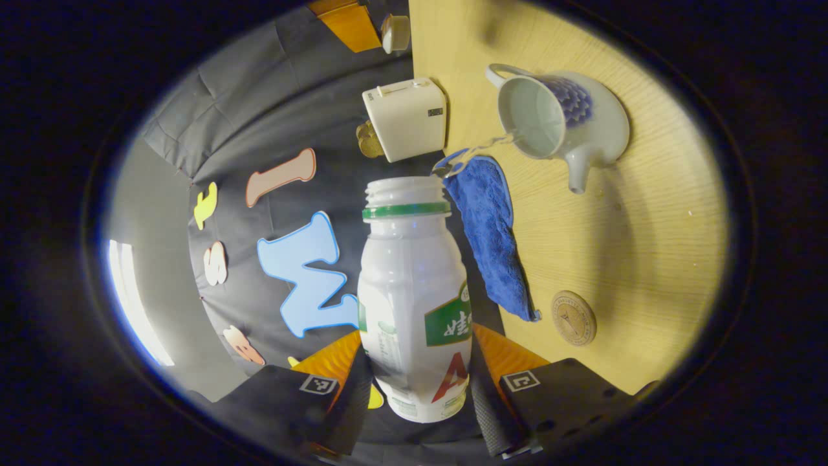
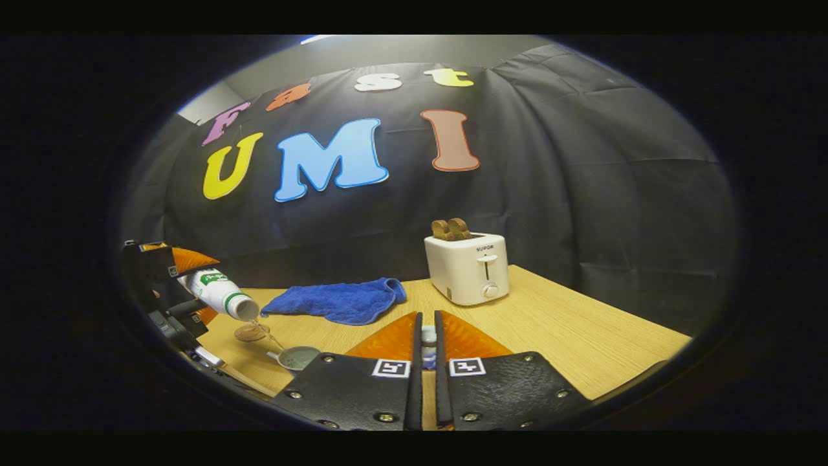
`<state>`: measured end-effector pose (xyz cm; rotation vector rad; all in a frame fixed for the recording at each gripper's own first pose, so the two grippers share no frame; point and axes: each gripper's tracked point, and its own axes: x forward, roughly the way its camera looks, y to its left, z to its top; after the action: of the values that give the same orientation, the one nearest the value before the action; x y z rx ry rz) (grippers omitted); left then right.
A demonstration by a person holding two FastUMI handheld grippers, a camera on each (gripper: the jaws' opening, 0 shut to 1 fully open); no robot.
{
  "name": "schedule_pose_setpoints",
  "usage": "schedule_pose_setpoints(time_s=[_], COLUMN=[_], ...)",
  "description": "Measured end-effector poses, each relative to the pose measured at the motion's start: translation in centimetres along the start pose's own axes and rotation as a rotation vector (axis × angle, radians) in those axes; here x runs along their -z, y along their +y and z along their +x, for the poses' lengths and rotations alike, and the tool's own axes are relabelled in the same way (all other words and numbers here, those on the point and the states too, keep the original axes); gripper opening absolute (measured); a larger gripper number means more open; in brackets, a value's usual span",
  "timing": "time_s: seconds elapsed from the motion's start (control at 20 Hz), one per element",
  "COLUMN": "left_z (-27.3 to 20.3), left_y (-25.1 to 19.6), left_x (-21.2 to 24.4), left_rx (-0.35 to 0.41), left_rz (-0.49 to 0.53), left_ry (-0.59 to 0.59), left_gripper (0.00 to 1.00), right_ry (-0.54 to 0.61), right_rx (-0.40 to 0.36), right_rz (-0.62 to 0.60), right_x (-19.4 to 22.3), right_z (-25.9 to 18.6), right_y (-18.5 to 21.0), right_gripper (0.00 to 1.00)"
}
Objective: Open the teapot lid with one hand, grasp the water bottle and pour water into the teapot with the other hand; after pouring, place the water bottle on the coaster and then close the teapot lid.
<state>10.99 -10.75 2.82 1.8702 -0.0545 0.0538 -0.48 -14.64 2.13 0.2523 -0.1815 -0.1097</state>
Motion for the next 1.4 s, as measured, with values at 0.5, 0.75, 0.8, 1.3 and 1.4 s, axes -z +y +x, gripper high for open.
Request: schedule_pose_setpoints(time_s=[0.5, 0.75, 0.8, 1.3, 1.4], left_z=[0.2, 0.4, 0.4, 0.2, 0.1], left_y=[0.6, 0.7, 0.8, 1.3, 1.3], left_x=[-0.6, -1.0, -1.3, -2.5, -2.8], left_rx=[-0.008, -0.01, -0.01, -0.018, -0.016], left_rz=[0.055, 0.089, 0.096, 0.173, 0.182], left_ry=[-0.018, -0.033, -0.036, -0.075, -0.08], left_gripper=[0.77, 0.77, 0.77, 0.84, 0.78], right_ry=[0.001, 0.001, 0.002, 0.004, 0.003], right_rx=[-0.004, -0.005, -0.006, -0.013, -0.015], right_rz=[-0.005, -0.006, -0.007, -0.011, -0.01], right_x=[0.0, 0.0, 0.1, -0.1, -0.1], right_z=[0.0, 0.0, 0.0, -0.1, -0.1], right_y=[0.2, 0.3, 0.3, 0.5, 0.6], right_gripper=[0.08, 0.08, 0.08, 0.08, 0.08])
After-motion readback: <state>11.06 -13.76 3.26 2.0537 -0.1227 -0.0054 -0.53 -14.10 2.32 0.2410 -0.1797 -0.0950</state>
